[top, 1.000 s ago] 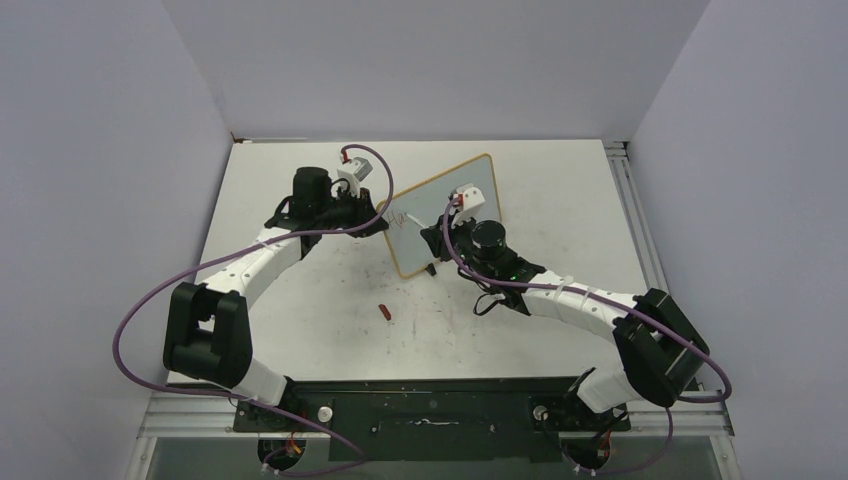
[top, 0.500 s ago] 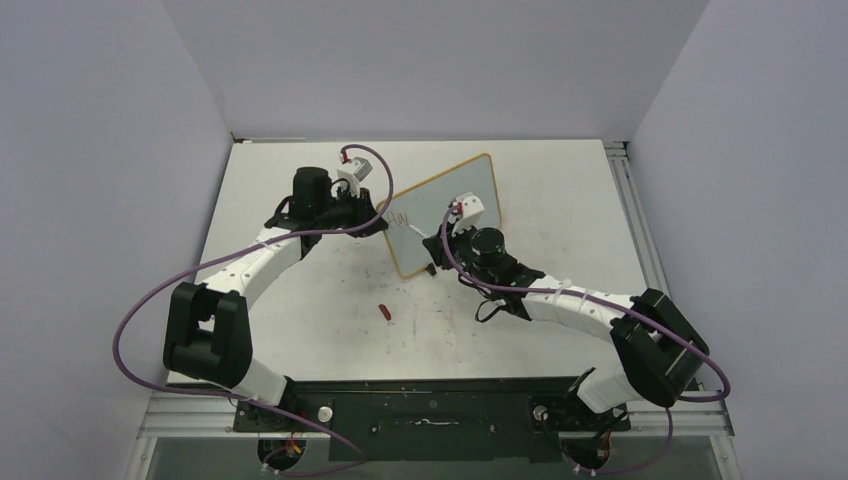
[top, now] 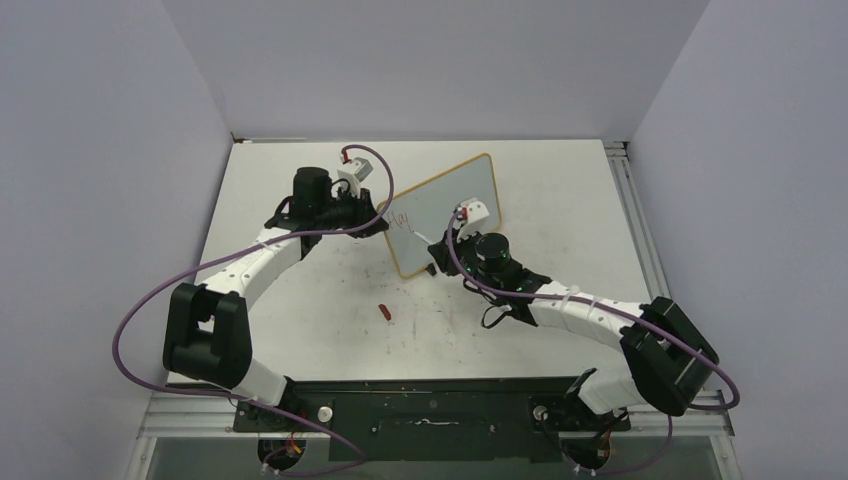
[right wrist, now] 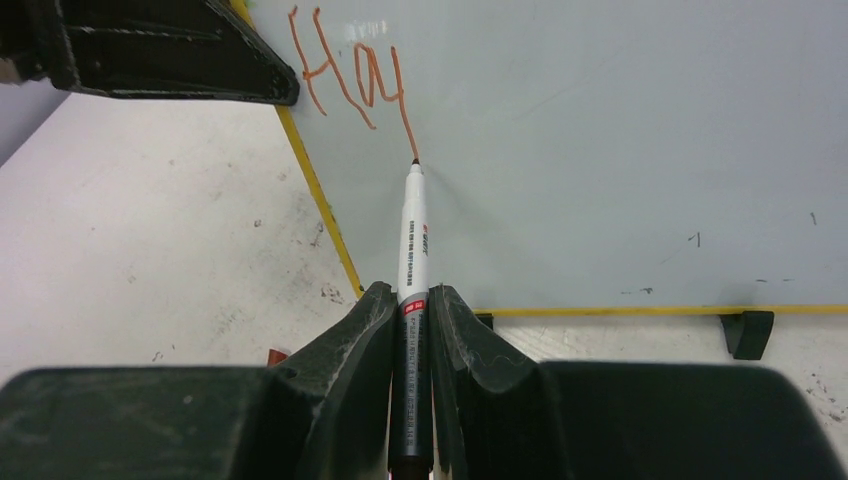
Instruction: Write a sentence on the whiteboard
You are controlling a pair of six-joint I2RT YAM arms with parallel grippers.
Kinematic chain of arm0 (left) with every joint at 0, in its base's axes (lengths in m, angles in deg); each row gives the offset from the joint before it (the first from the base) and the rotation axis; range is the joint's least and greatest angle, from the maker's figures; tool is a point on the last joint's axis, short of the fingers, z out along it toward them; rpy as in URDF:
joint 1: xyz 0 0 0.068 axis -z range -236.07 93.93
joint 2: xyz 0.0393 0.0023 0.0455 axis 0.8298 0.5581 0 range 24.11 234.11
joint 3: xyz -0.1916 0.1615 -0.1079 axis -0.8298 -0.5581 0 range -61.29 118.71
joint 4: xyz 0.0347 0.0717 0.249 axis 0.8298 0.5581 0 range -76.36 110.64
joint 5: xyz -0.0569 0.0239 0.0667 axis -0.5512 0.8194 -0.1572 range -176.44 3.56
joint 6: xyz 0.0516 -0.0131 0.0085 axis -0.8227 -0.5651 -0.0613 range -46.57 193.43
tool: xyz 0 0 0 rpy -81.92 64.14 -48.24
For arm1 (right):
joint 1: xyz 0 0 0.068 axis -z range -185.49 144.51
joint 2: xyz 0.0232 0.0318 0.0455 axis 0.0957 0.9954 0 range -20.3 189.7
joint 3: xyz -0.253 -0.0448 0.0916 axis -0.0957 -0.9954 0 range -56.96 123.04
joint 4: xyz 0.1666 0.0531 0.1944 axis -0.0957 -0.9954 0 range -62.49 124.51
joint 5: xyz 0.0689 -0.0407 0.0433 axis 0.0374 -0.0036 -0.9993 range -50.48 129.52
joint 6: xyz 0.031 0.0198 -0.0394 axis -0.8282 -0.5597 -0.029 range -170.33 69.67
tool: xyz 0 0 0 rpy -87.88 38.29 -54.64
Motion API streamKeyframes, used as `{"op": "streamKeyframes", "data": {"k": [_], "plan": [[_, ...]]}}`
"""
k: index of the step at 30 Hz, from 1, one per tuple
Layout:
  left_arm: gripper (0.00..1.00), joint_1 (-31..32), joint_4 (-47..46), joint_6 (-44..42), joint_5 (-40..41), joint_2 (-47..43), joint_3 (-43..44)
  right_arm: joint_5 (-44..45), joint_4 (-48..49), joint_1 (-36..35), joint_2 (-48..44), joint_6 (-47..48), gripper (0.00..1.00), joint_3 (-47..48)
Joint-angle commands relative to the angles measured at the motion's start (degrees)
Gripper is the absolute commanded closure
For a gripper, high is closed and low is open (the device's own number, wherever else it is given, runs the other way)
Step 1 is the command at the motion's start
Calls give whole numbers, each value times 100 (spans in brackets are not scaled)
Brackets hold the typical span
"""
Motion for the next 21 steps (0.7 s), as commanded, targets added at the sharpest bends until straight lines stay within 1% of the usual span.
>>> {"op": "streamKeyframes", "data": {"k": [1, 4, 9, 21], "plan": [[100, 54, 163, -107, -11, -120, 141, -30, 203, -52, -466, 72, 95, 249], [100, 53, 162, -107, -11, -111, 141, -23, 162, -52, -463, 165, 95, 426], [100, 60, 163, -107, -17, -107, 141, -25, 230, -52, -194, 287, 95, 698], [100, 67, 164, -115, -14, -111, 141, -49, 441, -55, 191, 271, 95, 892]]}}
